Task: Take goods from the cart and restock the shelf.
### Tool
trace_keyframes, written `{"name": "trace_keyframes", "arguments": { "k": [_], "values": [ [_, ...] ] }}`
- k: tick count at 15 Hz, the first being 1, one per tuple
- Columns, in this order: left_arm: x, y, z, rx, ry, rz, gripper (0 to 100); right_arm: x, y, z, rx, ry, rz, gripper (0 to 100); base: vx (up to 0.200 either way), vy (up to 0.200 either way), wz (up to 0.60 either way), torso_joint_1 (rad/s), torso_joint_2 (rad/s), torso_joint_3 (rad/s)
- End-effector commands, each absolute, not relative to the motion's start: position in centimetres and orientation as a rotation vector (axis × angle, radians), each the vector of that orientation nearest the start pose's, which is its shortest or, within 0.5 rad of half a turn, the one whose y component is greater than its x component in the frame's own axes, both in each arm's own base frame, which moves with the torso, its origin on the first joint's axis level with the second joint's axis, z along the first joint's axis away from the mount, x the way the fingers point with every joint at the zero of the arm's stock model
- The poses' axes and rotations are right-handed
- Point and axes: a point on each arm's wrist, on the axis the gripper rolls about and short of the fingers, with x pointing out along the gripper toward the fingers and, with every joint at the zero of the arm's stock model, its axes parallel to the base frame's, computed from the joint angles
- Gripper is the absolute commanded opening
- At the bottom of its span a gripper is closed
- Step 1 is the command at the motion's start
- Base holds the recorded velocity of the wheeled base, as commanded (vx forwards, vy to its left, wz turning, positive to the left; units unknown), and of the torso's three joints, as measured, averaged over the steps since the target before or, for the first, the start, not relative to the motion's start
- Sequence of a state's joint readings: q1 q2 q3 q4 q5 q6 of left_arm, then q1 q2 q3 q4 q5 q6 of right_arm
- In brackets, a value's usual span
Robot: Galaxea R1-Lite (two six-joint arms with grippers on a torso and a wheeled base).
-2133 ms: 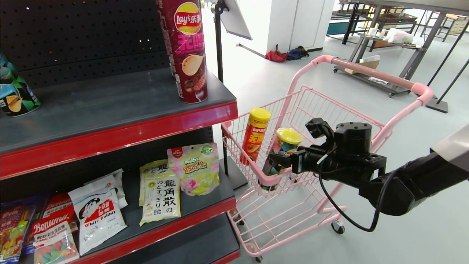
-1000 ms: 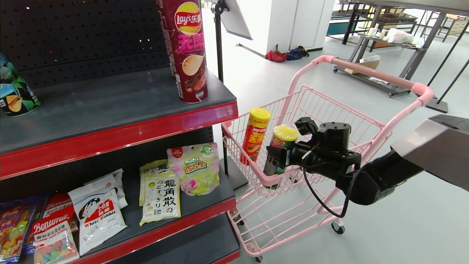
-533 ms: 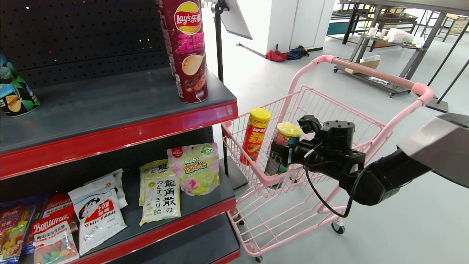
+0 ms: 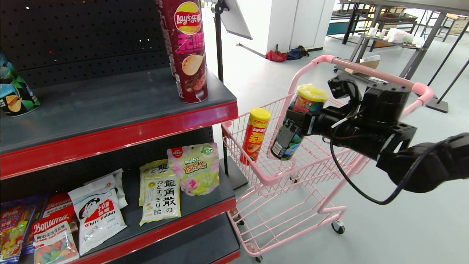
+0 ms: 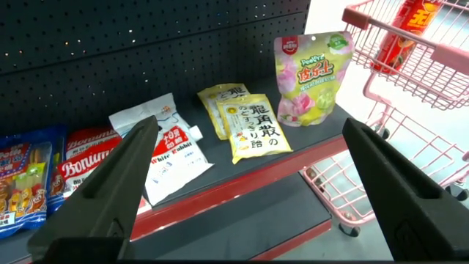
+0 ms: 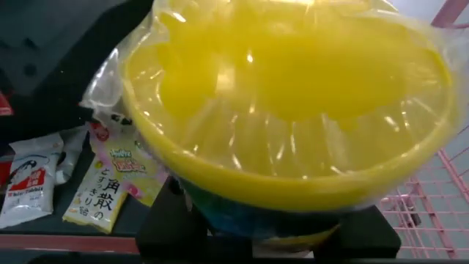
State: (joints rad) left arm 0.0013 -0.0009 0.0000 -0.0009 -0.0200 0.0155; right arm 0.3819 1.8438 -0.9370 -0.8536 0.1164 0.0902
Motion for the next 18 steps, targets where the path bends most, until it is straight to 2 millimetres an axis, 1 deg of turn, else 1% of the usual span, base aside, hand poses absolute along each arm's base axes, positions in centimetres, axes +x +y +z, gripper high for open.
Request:
{"name": "trace_keyframes", "arguments": {
  "k": [1,2,3,4,5,6,7,8,9,10,12,13,14,16,18],
  "values": [
    [-2.3,0.0,7.6,0.015,-0.002,-0.018,100,28.9,11.9,25.8,0.079,-0.055,0.502,0,0.0,0.0,0.0,0.0,0.0,0.0],
    [-2.3,0.0,7.6,0.015,-0.002,-0.018,100,27.9,11.5,27.2,0.071,-0.069,0.501,0,0.0,0.0,0.0,0.0,0.0,0.0],
    [-2.3,0.0,7.5,0.015,0.0,-0.018,100,25.7,10.6,29.8,0.047,-0.091,0.497,0,0.0,0.0,0.0,0.0,0.0,0.0],
    [-2.3,0.0,7.5,0.015,0.0,-0.018,100,23.3,9.6,31.0,0.014,-0.074,0.482,0,0.0,0.0,0.0,0.0,0.0,0.0],
    [-2.3,0.0,7.5,0.015,0.0,-0.018,100,20.7,8.5,31.6,-0.012,-0.041,0.448,0,0.0,0.0,0.0,0.0,0.0,0.0],
    [-2.3,0.0,7.5,0.015,0.0,-0.018,100,17.4,6.9,31.2,-0.036,0.032,0.376,0,0.0,0.0,0.0,0.0,0.0,0.0],
    [-2.3,0.0,7.5,0.015,0.0,-0.018,100,14.1,5.1,30.4,-0.089,0.109,0.256,0,0.0,0.0,0.0,0.0,0.0,0.0],
    [-2.3,0.0,7.5,0.015,0.0,-0.018,100,13.1,4.7,30.1,-0.104,0.131,0.23,0,0.0,0.0,0.0,0.0,0.0,0.0],
    [-2.3,0.0,7.5,0.015,0.0,-0.018,100,8.8,2.4,27.2,-0.088,0.241,0.159,0,0.0,0.0,0.0,0.0,0.0,0.0],
    [-2.3,0.0,7.5,0.015,0.0,-0.018,100,6.4,1.2,25.4,-0.081,0.236,0.091,0,0.0,0.0,0.0,0.0,0.0,0.0],
    [-2.3,0.0,7.5,0.015,0.0,-0.018,100,2.9,0.1,22.2,-0.17,0.225,0.024,0,0.0,0.0,0.0,0.0,0.0,0.0],
    [-2.3,0.0,7.5,0.015,0.0,-0.018,100,2.3,-0.1,20.9,-0.179,0.245,-0.014,0,0.0,0.0,0.0,0.0,0.0,0.0],
    [-2.3,0.0,7.5,0.014,0.0,-0.018,100,2.0,-0.1,20.2,-0.187,0.248,-0.027,0,0.0,0.0,0.0,0.0,0.0,0.0],
    [-2.3,0.0,7.5,0.015,0.0,-0.018,100,1.6,-0.2,20.0,-0.191,0.238,-0.038,0,0.0,0.0,0.0,0.0,0.0,0.0],
    [-2.3,0.0,7.5,0.015,0.0,-0.018,100,1.8,-0.2,20.2,-0.19,0.236,-0.03,0,0.0,0.0,0.0,0.0,0.0,0.0]
  ]
}}
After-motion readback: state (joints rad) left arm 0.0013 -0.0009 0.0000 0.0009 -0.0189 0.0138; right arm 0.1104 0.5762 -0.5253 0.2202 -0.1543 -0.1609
